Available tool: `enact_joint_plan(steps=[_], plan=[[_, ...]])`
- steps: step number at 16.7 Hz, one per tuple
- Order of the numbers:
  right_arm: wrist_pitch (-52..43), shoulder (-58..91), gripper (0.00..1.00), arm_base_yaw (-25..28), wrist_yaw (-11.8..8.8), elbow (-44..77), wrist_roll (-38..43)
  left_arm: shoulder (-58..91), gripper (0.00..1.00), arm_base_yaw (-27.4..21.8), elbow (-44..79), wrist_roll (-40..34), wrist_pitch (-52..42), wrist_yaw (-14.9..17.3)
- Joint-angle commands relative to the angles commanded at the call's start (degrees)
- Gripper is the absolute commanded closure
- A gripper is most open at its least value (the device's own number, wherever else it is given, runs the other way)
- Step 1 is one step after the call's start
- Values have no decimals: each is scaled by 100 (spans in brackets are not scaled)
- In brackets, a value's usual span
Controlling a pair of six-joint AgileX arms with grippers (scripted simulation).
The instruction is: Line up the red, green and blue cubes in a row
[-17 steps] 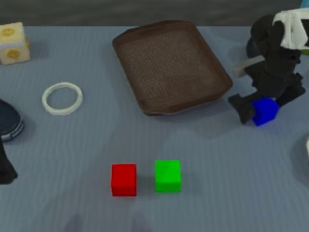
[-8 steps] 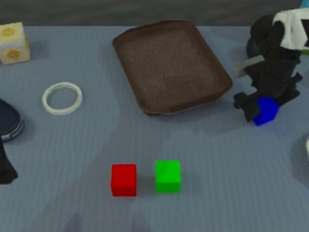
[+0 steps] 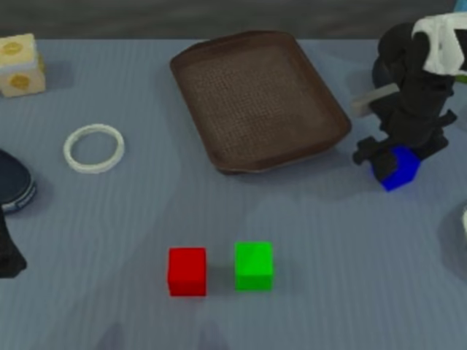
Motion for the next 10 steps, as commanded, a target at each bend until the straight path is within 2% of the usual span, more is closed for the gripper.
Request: enact_joint_plan(steps=[10], plan=[[-250,-102,100,-3,0,186,2,0,0,0,0,0,0,0]])
